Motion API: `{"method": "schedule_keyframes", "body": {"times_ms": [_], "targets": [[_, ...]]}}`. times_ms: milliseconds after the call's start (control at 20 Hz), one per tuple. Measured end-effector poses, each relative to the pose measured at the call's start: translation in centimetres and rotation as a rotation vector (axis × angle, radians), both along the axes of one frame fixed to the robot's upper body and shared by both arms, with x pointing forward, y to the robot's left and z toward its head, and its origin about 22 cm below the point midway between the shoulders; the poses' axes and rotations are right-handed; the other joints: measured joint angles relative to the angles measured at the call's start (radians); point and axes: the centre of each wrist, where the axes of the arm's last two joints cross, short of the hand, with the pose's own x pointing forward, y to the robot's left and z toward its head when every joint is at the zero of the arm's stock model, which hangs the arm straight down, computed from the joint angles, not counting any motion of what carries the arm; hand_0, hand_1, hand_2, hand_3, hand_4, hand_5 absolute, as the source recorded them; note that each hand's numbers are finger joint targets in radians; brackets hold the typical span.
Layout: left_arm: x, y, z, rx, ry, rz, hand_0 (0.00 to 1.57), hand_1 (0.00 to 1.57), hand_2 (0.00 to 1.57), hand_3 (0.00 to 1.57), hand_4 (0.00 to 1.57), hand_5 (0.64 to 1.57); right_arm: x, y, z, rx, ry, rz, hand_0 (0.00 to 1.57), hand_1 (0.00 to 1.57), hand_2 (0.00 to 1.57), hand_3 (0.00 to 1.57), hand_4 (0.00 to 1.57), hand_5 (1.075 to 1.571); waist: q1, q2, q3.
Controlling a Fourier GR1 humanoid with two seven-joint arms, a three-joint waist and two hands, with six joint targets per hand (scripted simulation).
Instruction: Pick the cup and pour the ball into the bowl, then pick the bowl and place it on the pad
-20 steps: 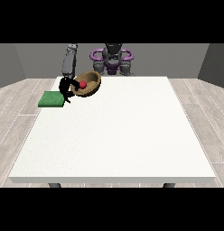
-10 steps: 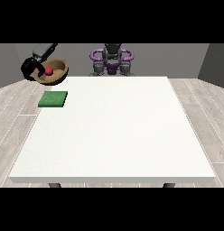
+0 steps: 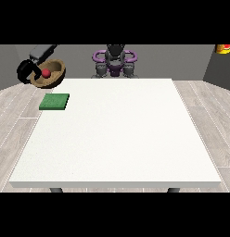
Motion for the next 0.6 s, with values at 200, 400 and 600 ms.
{"method": "schedule_keyframes", "body": {"times_ms": [200, 400, 600], "targets": [[0.2, -0.1, 0.5, 0.003, -0.023, 0.002, 0.0, 0.0, 0.0, 0.0, 1.21, 1.555, 1.3, 1.5, -1.1, 0.054, -0.021, 0.001, 1.57, 1.57, 1.57, 0.53, 1.03, 1.571, 0.006, 0.027, 0.0003], [-0.1, 0.3, -0.5, 0.003, -0.007, 0.003, 0.0, 0.0, 0.0, 0.0, 1.2, 1.556, 1.6, 2.6, -3.1, 0.088, -0.005, 0.012, 1.57, 1.57, 1.57, 0.59, 1.0, 1.571, 0.004, 0.012, 0.0004], [-0.3, 0.3, 0.6, 0.02, -0.028, 0.004, 0.0, 0.0, 0.0, 0.0, 1.19, 1.562, 1.7, 1.7, -2.9, 0.148, -0.029, -0.031, 1.57, 1.57, 1.57, 1.01, 0.53, 1.568, 0.006, 0.025, 0.0009]]}}
